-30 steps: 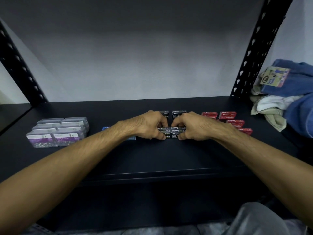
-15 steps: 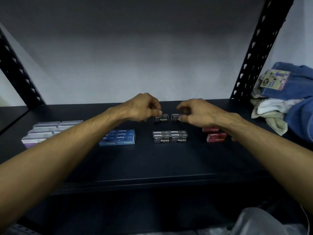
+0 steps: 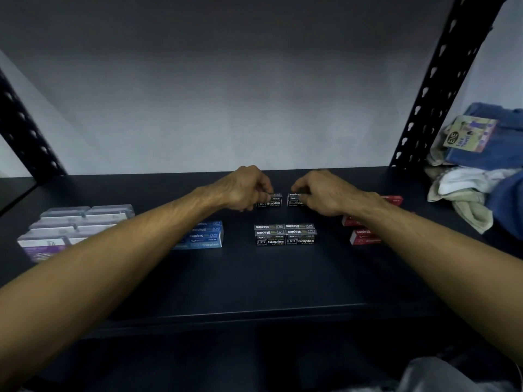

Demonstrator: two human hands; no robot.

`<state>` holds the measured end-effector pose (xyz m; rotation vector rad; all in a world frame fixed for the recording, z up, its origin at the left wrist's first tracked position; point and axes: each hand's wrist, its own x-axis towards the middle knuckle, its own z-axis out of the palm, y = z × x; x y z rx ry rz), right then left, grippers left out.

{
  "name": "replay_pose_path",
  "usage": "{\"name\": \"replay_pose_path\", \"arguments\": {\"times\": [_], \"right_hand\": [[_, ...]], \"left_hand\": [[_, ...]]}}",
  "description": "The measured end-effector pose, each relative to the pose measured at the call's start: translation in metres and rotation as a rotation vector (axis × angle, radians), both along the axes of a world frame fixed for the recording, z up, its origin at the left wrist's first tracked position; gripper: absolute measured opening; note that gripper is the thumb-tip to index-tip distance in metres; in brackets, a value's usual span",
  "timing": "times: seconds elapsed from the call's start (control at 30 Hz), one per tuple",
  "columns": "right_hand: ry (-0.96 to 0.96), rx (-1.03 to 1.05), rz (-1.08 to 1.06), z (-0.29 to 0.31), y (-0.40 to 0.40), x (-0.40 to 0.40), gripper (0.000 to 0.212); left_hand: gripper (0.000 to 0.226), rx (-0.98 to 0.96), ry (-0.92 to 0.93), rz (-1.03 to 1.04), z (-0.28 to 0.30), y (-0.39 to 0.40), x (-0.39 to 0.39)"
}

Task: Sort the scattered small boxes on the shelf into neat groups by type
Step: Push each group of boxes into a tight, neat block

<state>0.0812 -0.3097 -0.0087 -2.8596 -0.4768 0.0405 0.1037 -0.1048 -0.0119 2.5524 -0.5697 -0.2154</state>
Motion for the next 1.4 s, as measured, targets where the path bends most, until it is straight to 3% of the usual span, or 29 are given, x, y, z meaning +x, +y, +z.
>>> {"name": "replay_pose_path", "arguments": {"times": [0.3,0.7,1.4], "right_hand": [[-0.007,0.053,0.032,-0.003,-0.003,-0.01,0.027],[0.036,0.084,0.044,0.009,0.001,-0.045,0.032],[0.105,0.087,0.035,0.007,0.008,-0.054,0.04]], "left_hand": [[0.013,-0.038,0.011,-0.007,0.0,0.001,-0.007],[0.013,-0.06,0.065,-0.037,0.008,0.009,-0.046],[0.016,-0.005,0.089,-0.048,0.003,0.012,-0.049]]}}
